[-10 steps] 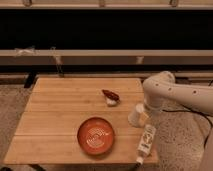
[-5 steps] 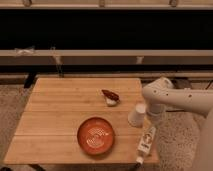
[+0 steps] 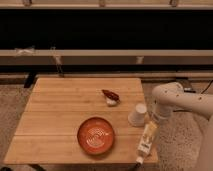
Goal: Place the bottle in the ceramic bowl
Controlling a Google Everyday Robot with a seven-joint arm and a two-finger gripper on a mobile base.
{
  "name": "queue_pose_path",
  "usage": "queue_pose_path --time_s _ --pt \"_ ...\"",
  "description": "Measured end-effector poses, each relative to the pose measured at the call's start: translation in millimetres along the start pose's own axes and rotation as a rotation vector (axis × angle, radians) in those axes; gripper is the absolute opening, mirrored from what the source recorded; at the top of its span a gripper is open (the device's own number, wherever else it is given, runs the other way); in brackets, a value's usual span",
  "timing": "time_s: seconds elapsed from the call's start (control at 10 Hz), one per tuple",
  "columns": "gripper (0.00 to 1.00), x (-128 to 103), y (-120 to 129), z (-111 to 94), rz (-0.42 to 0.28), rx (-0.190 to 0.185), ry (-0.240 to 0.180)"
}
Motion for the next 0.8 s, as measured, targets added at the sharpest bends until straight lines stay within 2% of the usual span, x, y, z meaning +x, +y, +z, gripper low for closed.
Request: queue_pose_path --time_s 0.2,0.5,0.8 --pt "0.8 -1.8 -3.0 -1.3 0.0 0.037 0.006" --pt "0.8 -3.8 -9.3 -2.0 -0.005 0.07 0.012" --pt "0.8 0.2 -23.5 0.8 -0.029 0.07 0.004"
